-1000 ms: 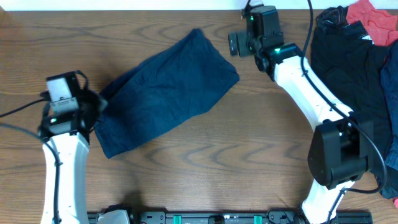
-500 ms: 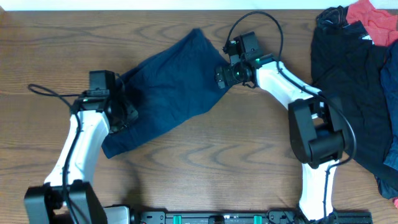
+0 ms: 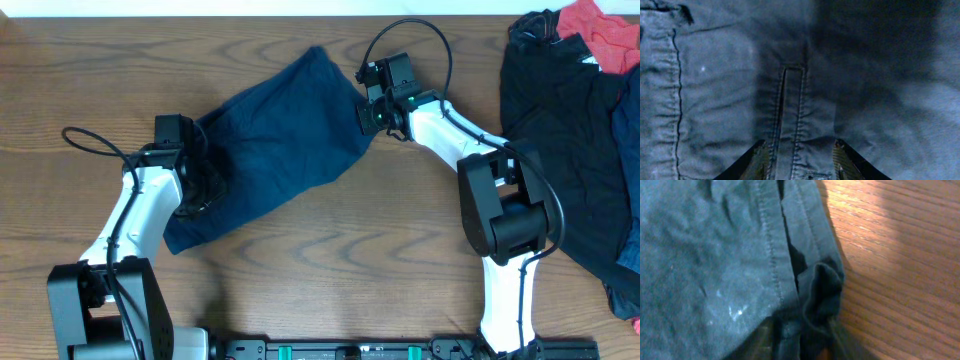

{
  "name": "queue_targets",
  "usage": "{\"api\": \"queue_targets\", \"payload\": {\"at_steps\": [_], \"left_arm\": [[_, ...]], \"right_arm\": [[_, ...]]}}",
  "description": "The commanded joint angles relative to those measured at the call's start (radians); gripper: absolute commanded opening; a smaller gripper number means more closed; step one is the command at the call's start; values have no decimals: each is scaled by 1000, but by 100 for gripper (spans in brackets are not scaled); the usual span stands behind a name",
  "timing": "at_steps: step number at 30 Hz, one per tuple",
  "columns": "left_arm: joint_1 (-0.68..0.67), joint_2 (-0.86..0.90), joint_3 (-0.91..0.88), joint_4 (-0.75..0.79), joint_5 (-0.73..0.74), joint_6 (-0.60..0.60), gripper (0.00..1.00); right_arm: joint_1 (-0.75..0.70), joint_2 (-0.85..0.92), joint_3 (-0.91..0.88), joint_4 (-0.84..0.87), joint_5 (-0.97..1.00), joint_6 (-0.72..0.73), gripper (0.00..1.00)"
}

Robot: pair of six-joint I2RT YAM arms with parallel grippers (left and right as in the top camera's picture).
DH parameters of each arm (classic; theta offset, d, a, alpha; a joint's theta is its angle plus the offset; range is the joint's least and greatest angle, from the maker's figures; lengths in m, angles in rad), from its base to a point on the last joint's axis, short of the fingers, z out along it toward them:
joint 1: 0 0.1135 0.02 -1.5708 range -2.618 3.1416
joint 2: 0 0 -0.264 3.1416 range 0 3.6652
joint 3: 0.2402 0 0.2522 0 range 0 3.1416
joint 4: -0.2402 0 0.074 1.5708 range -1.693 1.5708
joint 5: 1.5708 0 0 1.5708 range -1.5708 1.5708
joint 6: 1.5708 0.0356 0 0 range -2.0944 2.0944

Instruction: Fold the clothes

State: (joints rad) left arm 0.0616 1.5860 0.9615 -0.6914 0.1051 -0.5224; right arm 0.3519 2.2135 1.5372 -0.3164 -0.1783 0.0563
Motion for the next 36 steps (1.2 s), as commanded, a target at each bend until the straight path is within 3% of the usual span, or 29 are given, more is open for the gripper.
{"api": "queue_targets", "payload": {"at_steps": [1,8,16,19,27,28,29,30,31,36], "left_arm": [[-2,6,-7,-11,-11,10,44],[-2,6,-7,-12,-11,14,44],[-2,6,-7,-82,-10,14,43],[-2,6,-7,-126,29,59,28],[-2,-54,-5,-182,45,78,27],[-2,-73,1,-183,45,80,27],[-2,-92,8,-182,45,82,27],[-2,-113,16,-177,45,86,27],[-2,-138,23,-160,45,94,27],[-2,-225,25,7,45,104,38]], "right_arm": [[2,14,-3,-8,44,-3,1],[-2,-1,-3,-167,209,71,1],[-15,-81,-3,-592,372,275,1],[-10,-109,-3,-687,423,338,1],[-10,-179,-3,-788,422,422,1],[-10,-184,-3,-791,422,422,4],[-10,-194,-3,-792,422,422,29],[-10,-201,-3,-790,423,421,61],[-12,-214,-2,-784,428,416,75],[-33,-305,2,-650,436,335,81]]}}
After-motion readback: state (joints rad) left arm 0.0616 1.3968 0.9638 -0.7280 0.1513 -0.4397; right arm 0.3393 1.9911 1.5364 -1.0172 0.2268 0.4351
